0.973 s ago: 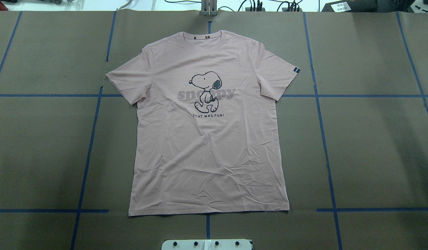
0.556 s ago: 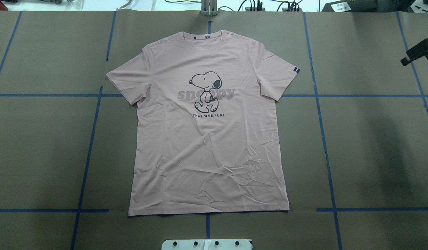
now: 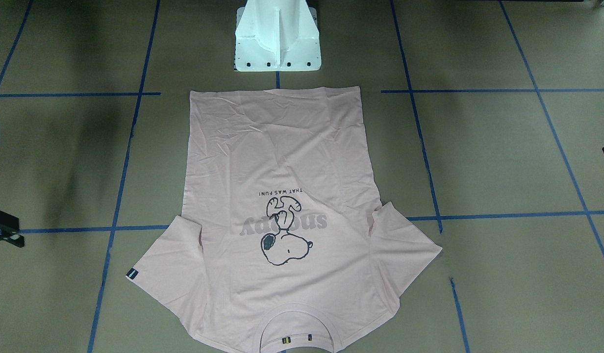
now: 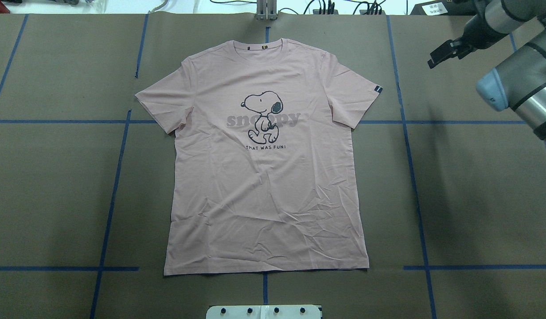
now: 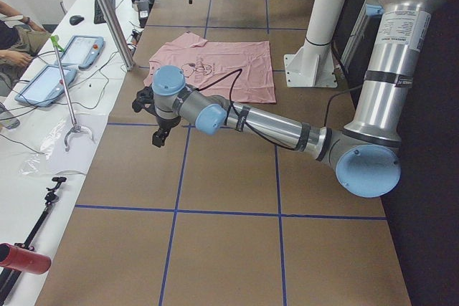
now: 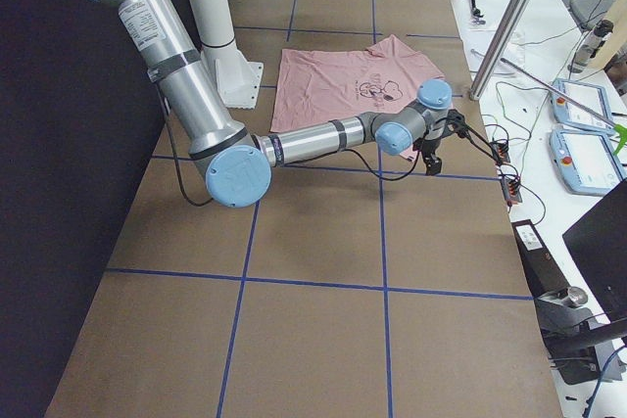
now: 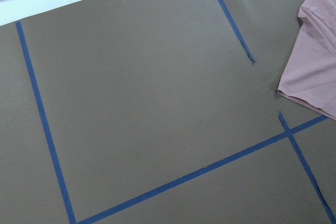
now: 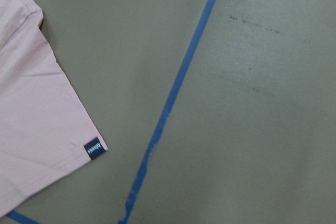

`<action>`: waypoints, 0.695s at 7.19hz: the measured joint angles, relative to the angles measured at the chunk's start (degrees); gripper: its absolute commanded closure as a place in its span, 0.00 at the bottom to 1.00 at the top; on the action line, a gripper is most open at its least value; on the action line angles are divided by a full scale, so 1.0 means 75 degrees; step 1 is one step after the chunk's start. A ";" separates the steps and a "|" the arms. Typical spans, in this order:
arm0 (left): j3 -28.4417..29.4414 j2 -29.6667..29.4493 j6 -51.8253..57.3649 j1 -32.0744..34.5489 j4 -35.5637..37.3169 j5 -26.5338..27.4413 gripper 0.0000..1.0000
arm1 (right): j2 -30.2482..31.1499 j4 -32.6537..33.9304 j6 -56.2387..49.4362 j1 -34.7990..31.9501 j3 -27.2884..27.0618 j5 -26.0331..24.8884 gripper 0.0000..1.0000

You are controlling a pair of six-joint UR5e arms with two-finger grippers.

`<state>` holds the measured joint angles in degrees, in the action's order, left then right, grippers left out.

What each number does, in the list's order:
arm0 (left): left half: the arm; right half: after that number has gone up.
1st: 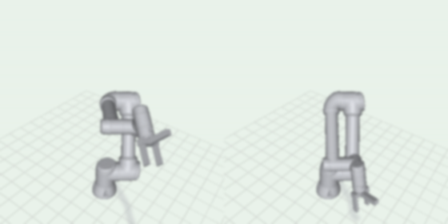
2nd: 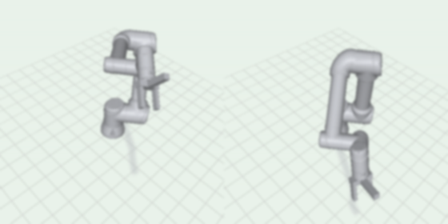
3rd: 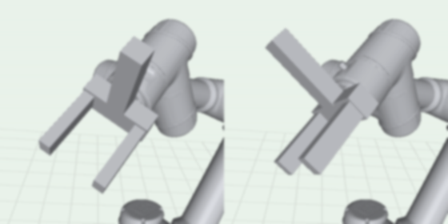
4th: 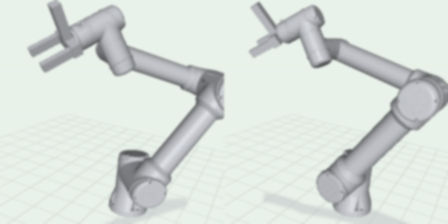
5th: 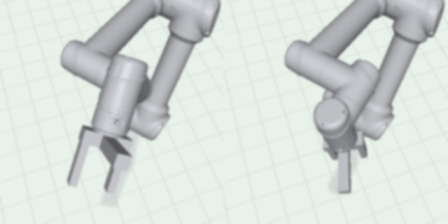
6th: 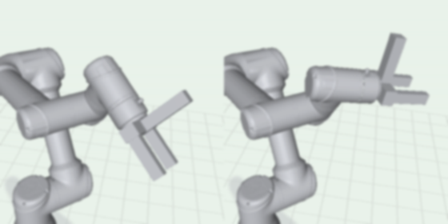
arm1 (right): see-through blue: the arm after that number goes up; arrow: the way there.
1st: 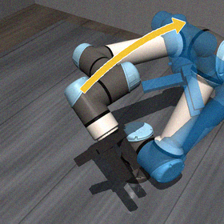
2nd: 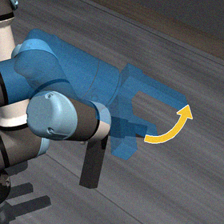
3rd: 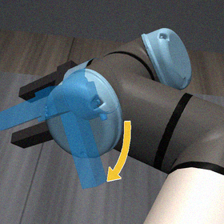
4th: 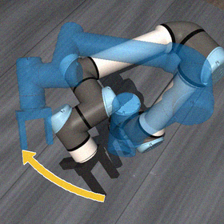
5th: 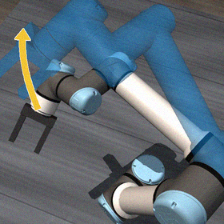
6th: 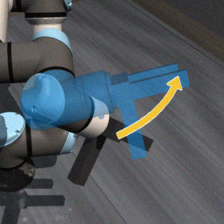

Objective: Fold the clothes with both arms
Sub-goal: 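Reach the right gripper to the sleeve nearest it and grasp it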

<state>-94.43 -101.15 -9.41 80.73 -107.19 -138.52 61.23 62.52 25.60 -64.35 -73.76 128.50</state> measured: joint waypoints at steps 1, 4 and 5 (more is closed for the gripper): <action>0.0190 -0.0189 -0.0311 -0.0264 -0.0055 0.0190 0.00 | -0.0210 -0.0428 0.0793 0.0388 0.0203 -0.0251 0.00; 0.0265 -0.0285 -0.0801 -0.0568 -0.0343 0.0769 0.00 | -0.0988 -0.0904 0.1914 0.1194 0.1073 -0.1328 0.00; 0.0261 -0.0286 -0.0874 -0.0575 -0.0387 0.0794 0.00 | -0.1122 -0.0956 0.2017 0.1342 0.1335 -0.1490 0.00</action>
<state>-92.48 -103.29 -15.97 76.42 -110.09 -132.57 52.82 55.35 40.73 -54.29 -63.75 117.33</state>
